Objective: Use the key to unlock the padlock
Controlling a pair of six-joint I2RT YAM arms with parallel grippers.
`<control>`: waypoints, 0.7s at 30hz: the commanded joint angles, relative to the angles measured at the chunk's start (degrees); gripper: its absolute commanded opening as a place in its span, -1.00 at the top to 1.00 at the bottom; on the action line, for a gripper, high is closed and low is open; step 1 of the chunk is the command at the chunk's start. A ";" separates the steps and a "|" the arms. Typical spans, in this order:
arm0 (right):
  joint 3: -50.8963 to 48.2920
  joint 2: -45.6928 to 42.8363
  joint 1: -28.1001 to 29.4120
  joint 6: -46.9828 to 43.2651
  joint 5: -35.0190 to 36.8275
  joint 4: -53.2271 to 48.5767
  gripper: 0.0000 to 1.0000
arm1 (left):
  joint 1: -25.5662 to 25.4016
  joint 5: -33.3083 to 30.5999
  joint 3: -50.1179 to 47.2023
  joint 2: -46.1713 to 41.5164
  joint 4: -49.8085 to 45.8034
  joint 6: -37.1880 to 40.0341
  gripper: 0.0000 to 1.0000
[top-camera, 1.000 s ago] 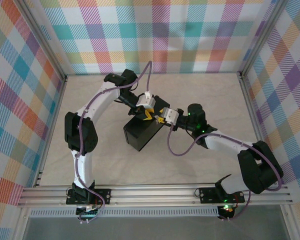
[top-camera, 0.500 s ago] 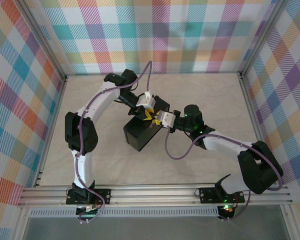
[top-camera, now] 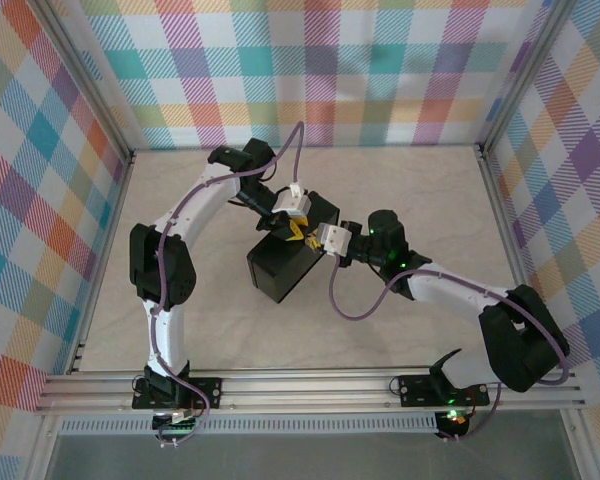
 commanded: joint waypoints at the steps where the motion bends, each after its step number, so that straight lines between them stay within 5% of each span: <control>1: 4.00 -2.78 0.54 5.16 -3.21 -5.46 0.94 | -0.72 0.21 -0.66 1.14 -1.90 -0.64 0.61; 6: 11.26 -2.98 0.54 21.44 -8.36 -17.32 1.00 | -1.07 -1.01 -4.51 -1.03 3.61 -3.11 0.60; 15: 8.96 -3.68 1.24 60.29 -7.58 -10.38 1.00 | -1.63 -0.52 -6.52 -2.85 7.04 -5.22 0.47; 21: 8.08 -5.24 1.16 60.30 -1.29 -16.85 0.81 | -0.72 -0.52 -4.96 -2.99 5.87 -5.60 0.21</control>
